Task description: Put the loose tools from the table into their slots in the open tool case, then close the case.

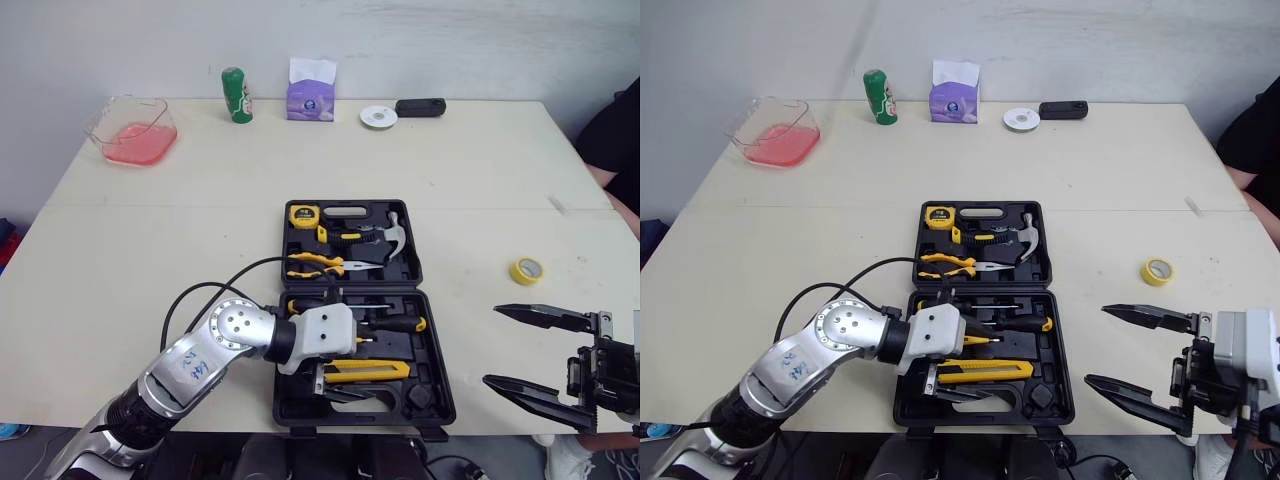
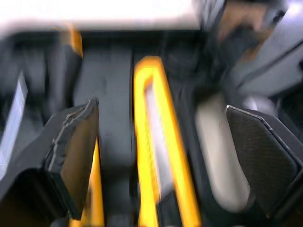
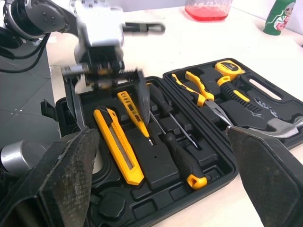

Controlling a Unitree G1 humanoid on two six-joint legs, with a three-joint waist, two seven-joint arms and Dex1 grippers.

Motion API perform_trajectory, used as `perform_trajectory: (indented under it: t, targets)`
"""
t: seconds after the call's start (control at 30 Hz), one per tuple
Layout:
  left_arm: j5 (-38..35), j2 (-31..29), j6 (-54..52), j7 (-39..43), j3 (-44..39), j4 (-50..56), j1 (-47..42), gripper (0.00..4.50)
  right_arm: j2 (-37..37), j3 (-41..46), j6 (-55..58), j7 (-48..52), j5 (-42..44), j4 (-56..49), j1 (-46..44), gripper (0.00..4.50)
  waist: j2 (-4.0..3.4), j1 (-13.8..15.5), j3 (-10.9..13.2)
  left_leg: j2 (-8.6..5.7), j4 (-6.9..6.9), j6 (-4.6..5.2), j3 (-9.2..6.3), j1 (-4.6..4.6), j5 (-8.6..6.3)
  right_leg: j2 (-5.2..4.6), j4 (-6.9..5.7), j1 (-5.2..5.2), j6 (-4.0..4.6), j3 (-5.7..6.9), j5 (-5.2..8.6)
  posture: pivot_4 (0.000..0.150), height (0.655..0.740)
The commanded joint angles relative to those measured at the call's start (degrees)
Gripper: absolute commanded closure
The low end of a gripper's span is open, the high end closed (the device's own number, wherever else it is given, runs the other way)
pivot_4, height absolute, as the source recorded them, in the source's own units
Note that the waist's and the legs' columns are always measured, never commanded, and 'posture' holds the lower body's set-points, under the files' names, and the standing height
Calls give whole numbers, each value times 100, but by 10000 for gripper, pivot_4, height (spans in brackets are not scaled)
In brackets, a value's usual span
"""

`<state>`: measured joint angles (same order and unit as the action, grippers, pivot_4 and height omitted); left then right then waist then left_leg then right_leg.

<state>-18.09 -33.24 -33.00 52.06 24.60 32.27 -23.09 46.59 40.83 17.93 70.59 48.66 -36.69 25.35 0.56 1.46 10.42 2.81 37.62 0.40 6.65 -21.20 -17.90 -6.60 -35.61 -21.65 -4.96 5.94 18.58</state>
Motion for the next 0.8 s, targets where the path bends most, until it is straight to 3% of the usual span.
perform_trajectory:
  t: [0.03,0.13,0.37,0.8]
  targets:
    - [-404,150,590,235,-467,-61,208,278,-84,-39,-162,48,-38,13,-12,0,0,-2,0,0,0,0,1,1,0,0,-1,1,0,0,0,1500,7400]
    - [-834,160,880,598,-808,-132,494,8913,-141,-128,-254,61,-117,88,-50,0,0,-11,0,1,3,0,0,1,0,1,-2,2,0,1,0,1500,7400]
    - [-832,262,1558,811,-1050,-644,1002,42933,-243,-311,-476,110,-300,270,-111,0,-1,-4,0,0,14,9,0,1,-5,0,-3,7,-2,1,-1,1500,7400]
    - [-62,157,1873,961,-372,-1094,1207,44033,-384,-348,-915,475,-549,727,133,0,-2,-3,-1,0,16,39,4,1,-24,-6,-2,6,-5,0,-3,1500,7400]
